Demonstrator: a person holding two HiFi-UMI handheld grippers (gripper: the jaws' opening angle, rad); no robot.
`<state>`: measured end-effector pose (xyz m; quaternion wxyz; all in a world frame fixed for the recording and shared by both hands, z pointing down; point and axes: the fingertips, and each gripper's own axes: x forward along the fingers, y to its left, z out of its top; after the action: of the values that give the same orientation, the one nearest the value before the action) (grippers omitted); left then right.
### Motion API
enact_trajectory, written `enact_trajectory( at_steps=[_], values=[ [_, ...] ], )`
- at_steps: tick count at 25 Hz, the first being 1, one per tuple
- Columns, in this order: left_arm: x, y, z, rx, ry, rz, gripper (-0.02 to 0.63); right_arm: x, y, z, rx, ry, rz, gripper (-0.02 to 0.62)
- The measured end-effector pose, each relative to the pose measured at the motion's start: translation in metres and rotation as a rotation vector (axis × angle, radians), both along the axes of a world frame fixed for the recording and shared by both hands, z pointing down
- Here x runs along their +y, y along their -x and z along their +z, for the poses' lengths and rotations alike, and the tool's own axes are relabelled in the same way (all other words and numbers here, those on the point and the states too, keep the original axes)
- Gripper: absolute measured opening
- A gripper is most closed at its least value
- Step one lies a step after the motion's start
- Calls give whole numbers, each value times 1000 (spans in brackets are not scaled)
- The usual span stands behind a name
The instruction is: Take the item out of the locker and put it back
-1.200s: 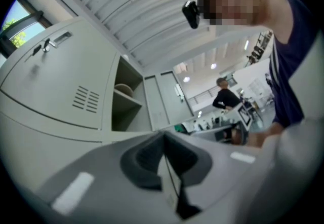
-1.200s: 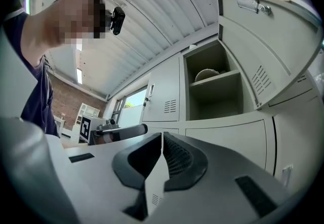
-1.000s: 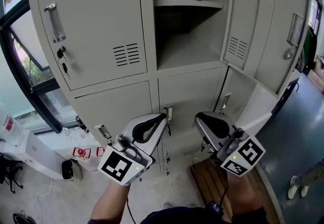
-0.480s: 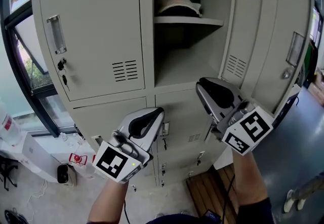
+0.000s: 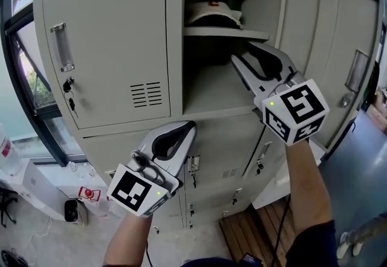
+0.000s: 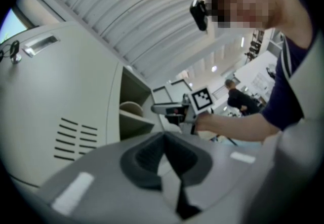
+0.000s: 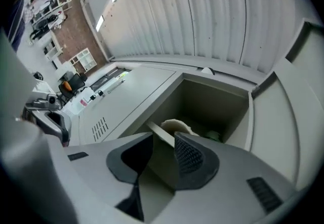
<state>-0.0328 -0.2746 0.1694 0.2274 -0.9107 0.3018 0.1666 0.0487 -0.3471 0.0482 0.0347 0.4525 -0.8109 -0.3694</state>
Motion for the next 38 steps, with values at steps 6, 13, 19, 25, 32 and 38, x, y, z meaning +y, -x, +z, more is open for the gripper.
enact_trajectory(
  at_steps=[6, 13, 19, 25, 32, 38],
  values=[
    [-6, -2, -7, -9, -25, 0, 3, -25, 4, -41, 102, -77, 114, 101],
    [-8, 3, -12, 18, -25, -2, 3, -68, 9, -55, 258, -67, 219, 110],
    [-9, 9, -16, 36, -30, -9, 3, -96, 13, -54, 352, -55, 284, 111],
    [-8, 11, -17, 40, -44, -18, 3, -106, 15, -59, 379, -59, 316, 110],
    [-7, 11, -17, 49, -45, -16, 3, -120, 13, -59, 412, -48, 366, 84],
    [-9, 11, -14, 44, -38, -21, 3, -121, 13, -62, 399, -57, 374, 40]
  ],
)
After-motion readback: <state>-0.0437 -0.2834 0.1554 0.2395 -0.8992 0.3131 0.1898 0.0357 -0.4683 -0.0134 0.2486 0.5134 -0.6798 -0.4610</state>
